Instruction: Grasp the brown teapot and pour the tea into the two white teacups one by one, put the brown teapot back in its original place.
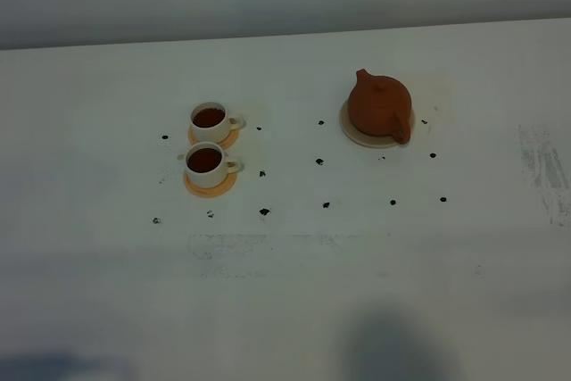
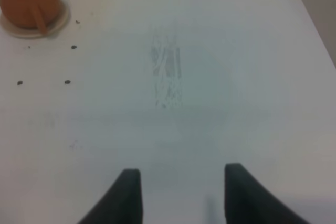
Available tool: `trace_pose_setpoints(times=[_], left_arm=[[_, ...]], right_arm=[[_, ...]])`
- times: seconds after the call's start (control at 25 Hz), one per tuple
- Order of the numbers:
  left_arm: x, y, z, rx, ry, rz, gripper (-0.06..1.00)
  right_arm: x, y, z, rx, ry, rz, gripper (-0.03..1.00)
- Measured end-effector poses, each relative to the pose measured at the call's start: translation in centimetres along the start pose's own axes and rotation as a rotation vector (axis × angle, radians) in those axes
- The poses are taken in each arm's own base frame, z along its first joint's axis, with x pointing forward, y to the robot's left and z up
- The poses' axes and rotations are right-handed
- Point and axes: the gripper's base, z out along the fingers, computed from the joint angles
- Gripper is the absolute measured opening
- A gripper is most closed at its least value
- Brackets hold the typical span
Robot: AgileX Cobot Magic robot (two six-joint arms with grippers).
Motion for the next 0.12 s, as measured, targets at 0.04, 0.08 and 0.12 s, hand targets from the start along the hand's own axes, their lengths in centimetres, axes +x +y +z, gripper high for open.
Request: trace_pose_setpoints(times=[0.04,0.08,0.12], left_arm=[[0.0,0.0,0.0,0.0,0.0,0.0,0.31],[0.0,0.0,0.0,0.0,0.0,0.0,0.31],[0.0,0.0,0.0,0.0,0.0,0.0,0.31]], right_arm=[[0.0,0.0,0.0,0.0,0.0,0.0,0.36],[0.0,0.0,0.0,0.0,0.0,0.0,0.36],[0.0,0.0,0.0,0.0,0.0,0.0,0.36]])
